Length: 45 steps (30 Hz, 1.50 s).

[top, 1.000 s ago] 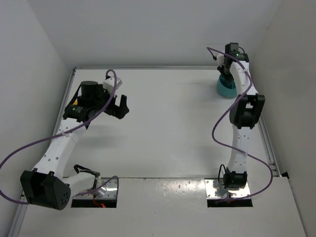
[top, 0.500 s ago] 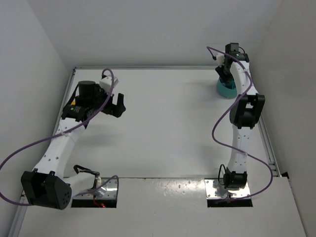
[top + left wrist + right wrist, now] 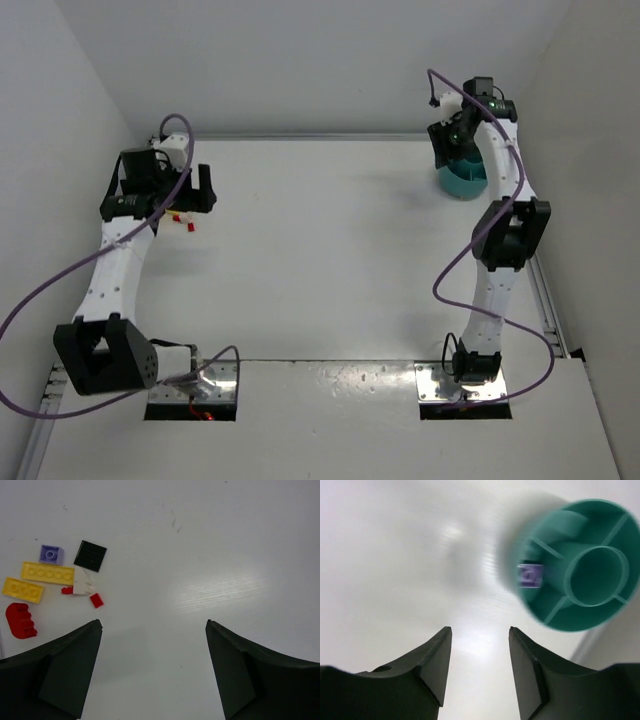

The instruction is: Sort the legos into containers by color

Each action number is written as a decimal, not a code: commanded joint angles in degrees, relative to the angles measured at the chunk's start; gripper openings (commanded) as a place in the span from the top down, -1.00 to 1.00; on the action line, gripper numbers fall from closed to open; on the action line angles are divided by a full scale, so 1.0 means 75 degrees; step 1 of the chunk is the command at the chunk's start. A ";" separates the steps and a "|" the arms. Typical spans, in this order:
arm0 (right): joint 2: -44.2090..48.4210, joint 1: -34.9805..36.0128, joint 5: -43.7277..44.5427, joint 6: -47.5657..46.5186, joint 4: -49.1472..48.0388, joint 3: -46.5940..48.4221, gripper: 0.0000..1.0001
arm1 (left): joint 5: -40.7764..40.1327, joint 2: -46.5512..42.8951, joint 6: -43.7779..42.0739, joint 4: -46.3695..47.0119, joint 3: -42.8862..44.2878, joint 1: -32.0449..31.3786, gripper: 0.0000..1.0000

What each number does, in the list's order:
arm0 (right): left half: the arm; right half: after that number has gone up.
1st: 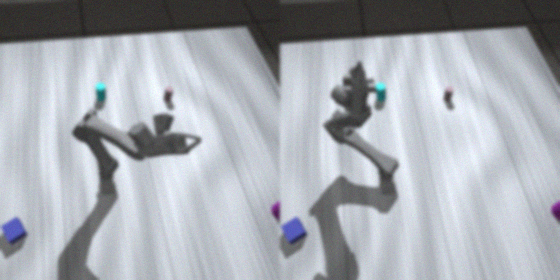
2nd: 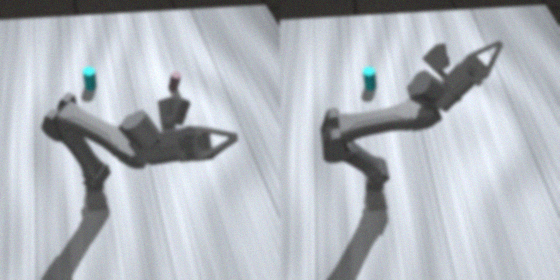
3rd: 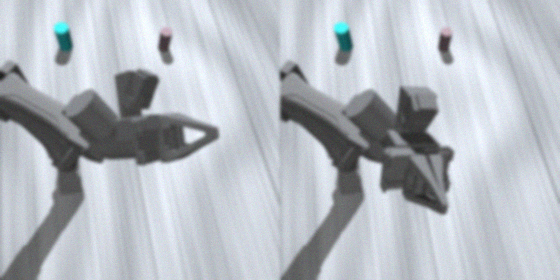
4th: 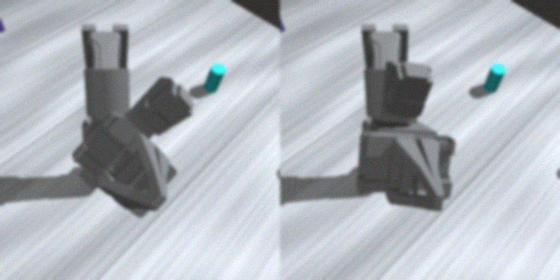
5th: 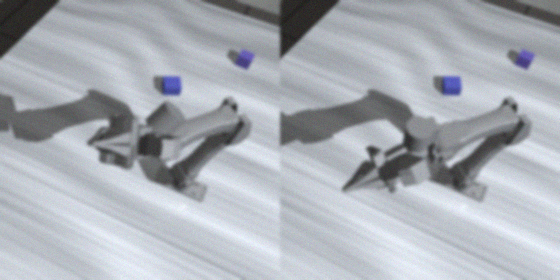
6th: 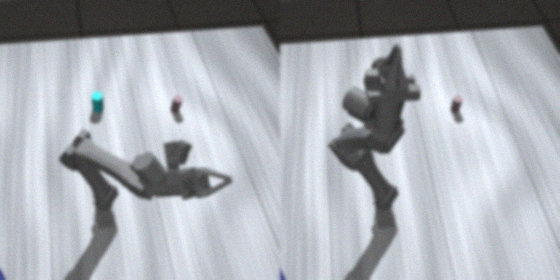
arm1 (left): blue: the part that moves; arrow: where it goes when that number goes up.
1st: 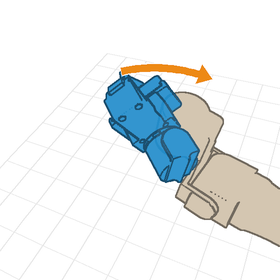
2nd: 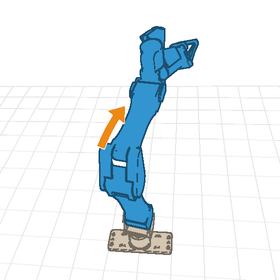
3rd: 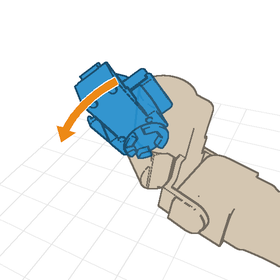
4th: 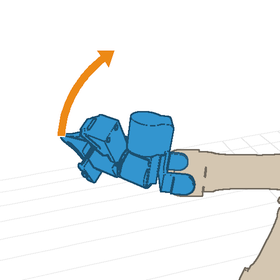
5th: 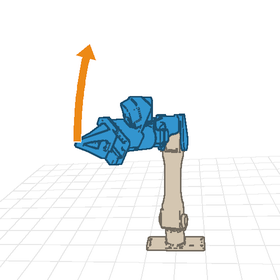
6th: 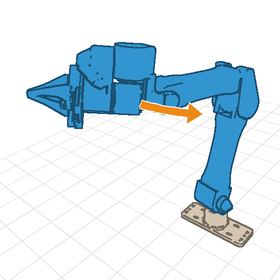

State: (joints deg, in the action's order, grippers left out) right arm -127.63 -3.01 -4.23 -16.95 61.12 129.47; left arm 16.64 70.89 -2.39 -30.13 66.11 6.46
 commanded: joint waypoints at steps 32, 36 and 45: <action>0.1139 0.1057 -0.3385 0.2143 -0.1294 -0.3329 -0.56 | -0.0707 0.8031 -0.2247 -0.1092 0.6080 0.1553 -0.32; 0.1069 0.1057 -0.3385 0.2143 -0.1224 -0.3259 -0.56 | -0.0790 0.8253 -0.2247 -0.1092 0.6244 0.1553 -0.30; 0.0998 0.1127 -0.3455 0.2143 -0.1224 -0.3259 -0.50 | -0.1153 0.8583 -0.2247 -0.1092 0.6338 0.1553 0.17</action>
State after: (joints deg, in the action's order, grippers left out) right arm -120.68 4.93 -28.60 -1.21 52.73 104.44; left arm 8.93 134.72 -18.90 -38.24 111.31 17.74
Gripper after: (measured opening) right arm 0.753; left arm 0.434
